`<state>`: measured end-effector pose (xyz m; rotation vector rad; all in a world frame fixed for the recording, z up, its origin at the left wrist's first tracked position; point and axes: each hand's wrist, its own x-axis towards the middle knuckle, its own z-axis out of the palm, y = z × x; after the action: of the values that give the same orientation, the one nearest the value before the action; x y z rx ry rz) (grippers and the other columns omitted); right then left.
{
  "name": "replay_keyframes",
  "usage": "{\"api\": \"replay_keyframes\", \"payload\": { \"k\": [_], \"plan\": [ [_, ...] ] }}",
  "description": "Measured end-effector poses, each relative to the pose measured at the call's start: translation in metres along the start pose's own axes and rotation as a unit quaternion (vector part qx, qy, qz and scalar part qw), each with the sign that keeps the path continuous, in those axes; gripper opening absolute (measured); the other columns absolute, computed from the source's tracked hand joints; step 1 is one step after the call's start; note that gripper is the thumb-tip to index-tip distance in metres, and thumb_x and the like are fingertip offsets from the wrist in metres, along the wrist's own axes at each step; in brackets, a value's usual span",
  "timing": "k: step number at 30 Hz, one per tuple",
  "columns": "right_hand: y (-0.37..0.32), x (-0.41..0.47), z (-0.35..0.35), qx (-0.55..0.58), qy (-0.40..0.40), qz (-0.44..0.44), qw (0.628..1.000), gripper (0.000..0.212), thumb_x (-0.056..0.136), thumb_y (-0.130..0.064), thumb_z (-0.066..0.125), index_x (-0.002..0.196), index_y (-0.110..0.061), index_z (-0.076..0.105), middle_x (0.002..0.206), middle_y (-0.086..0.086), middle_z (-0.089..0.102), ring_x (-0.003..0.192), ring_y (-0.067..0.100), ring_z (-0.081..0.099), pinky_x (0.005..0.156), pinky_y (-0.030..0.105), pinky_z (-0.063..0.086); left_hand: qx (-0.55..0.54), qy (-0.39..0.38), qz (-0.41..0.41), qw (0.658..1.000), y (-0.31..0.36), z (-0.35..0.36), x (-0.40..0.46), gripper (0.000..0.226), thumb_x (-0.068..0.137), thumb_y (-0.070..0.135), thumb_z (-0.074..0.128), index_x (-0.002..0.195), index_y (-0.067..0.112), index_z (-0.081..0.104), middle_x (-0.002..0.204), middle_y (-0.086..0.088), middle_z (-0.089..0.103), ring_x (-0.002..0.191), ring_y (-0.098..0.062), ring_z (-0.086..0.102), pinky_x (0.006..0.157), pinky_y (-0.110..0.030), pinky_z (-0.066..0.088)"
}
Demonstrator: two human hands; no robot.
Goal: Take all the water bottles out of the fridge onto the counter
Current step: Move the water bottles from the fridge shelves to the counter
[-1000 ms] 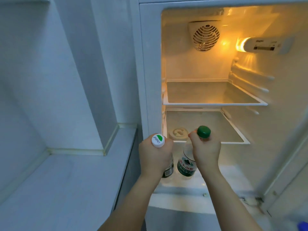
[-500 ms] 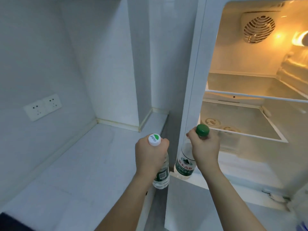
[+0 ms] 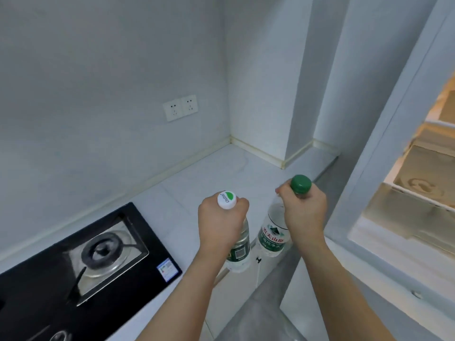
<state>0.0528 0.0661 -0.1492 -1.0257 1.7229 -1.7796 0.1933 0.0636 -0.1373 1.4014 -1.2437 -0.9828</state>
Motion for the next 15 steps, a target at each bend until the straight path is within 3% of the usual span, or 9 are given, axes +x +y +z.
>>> {"api": "replay_keyframes", "payload": {
  "k": [5, 11, 13, 15],
  "plan": [
    [0.003, -0.046, 0.048, 0.014, -0.097, 0.011, 0.995, 0.008, 0.073, -0.015, 0.067, 0.072, -0.007, 0.065, 0.075, 0.016, 0.065, 0.067, 0.024, 0.055, 0.066, 0.031, 0.046, 0.017, 0.087, -0.03, 0.996, -0.022, -0.066, -0.022, 0.044, 0.06, 0.029, 0.057, 0.076, -0.012, 0.059, 0.073, -0.026, 0.062, 0.057, -0.015, 0.048, 0.053, -0.029, 0.038],
    [-0.022, -0.109, 0.1, 0.026, -0.197, -0.014, 0.98, 0.01, 0.069, -0.02, 0.065, 0.068, -0.01, 0.064, 0.071, 0.013, 0.064, 0.066, 0.022, 0.057, 0.065, 0.032, 0.047, 0.023, 0.188, -0.04, 0.981, -0.033, -0.151, -0.047, 0.036, 0.066, 0.024, 0.063, 0.076, -0.01, 0.062, 0.069, -0.024, 0.062, 0.053, -0.014, 0.047, 0.05, -0.026, 0.038],
    [-0.031, -0.135, 0.117, 0.029, -0.222, -0.022, 0.974, 0.012, 0.067, -0.022, 0.064, 0.067, -0.009, 0.063, 0.07, 0.013, 0.063, 0.067, 0.026, 0.057, 0.065, 0.034, 0.047, 0.025, 0.22, -0.041, 0.974, -0.037, -0.18, -0.057, 0.025, 0.073, 0.014, 0.066, 0.07, -0.009, 0.059, 0.063, -0.021, 0.06, 0.052, -0.014, 0.046, 0.05, -0.026, 0.038],
    [-0.041, -0.165, 0.134, 0.031, -0.244, -0.029, 0.969, 0.012, 0.067, -0.022, 0.064, 0.066, -0.01, 0.063, 0.068, 0.011, 0.064, 0.069, 0.028, 0.059, 0.064, 0.035, 0.048, 0.026, 0.245, -0.036, 0.969, -0.041, -0.212, -0.07, 0.025, 0.075, 0.009, 0.066, 0.057, 0.001, 0.05, 0.05, -0.009, 0.05, 0.048, -0.012, 0.041, 0.049, -0.026, 0.037]
  ]
}}
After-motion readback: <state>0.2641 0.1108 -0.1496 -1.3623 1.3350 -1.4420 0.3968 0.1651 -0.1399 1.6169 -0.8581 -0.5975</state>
